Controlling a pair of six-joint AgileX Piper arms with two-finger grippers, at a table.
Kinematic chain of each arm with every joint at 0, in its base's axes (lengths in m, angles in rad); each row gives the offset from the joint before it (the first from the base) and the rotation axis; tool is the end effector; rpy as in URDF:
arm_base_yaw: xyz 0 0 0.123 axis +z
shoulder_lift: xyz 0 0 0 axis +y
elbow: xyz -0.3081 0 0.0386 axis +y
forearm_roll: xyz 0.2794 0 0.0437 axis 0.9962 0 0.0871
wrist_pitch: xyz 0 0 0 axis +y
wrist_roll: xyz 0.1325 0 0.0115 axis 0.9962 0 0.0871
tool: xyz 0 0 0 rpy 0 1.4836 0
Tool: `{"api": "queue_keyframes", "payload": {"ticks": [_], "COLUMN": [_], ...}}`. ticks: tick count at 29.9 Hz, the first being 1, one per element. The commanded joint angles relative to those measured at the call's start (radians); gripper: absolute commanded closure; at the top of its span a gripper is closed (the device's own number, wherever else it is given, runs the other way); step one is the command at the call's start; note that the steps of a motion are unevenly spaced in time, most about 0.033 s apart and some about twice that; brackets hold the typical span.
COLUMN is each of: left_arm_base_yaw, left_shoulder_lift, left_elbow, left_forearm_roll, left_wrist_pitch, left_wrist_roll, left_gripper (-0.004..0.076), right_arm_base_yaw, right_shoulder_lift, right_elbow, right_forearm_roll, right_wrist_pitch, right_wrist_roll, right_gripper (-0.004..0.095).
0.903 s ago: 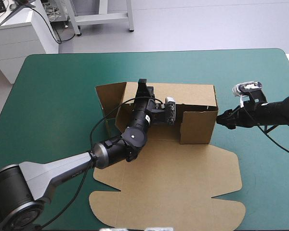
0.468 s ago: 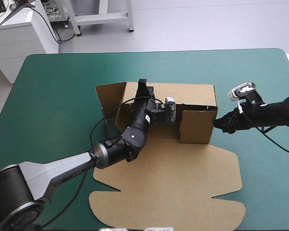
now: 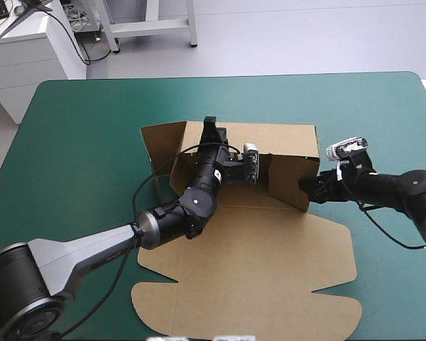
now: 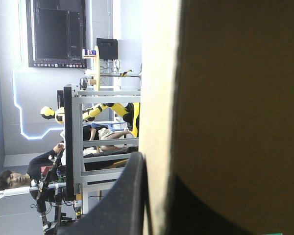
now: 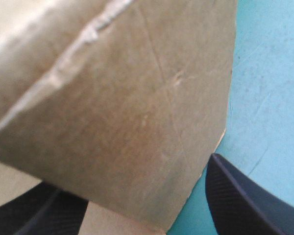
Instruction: Fold the box
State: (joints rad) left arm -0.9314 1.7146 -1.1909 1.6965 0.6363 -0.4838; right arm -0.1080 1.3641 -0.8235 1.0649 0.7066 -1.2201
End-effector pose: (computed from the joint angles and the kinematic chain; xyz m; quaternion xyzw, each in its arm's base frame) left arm 0.3299 -0.3121 0.2843 0.6053 0.5195 0.3353 0.5013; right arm 0.3155 0.0418 0.2442 -0.1813 0.8804 0.2078 0.3858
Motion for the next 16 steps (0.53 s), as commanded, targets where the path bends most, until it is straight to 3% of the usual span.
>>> {"api": "queue_keyframes", "payload": {"ticks": [1, 16], "left_arm_base_yaw": [-0.007, -0.007], "left_shoulder_lift": [-0.045, -0.045], "left_elbow": [-0.015, -0.015], "left_forearm_roll": [0.008, 0.008], "left_wrist_pitch": [-0.019, -0.016], "left_wrist_roll": [-0.01, -0.004], "left_gripper": [0.0732, 0.0732], "right_arm_base_yaw": [0.025, 0.037], "right_shoulder_lift": [-0.036, -0.036], "right_elbow": [-0.01, -0.018], "right_forearm_roll": [0.113, 0.148], "right_wrist_pitch": [-0.061, -0.047], "right_wrist_roll": [-0.071, -0.091], "right_gripper": [0.0314, 0.0424]}}
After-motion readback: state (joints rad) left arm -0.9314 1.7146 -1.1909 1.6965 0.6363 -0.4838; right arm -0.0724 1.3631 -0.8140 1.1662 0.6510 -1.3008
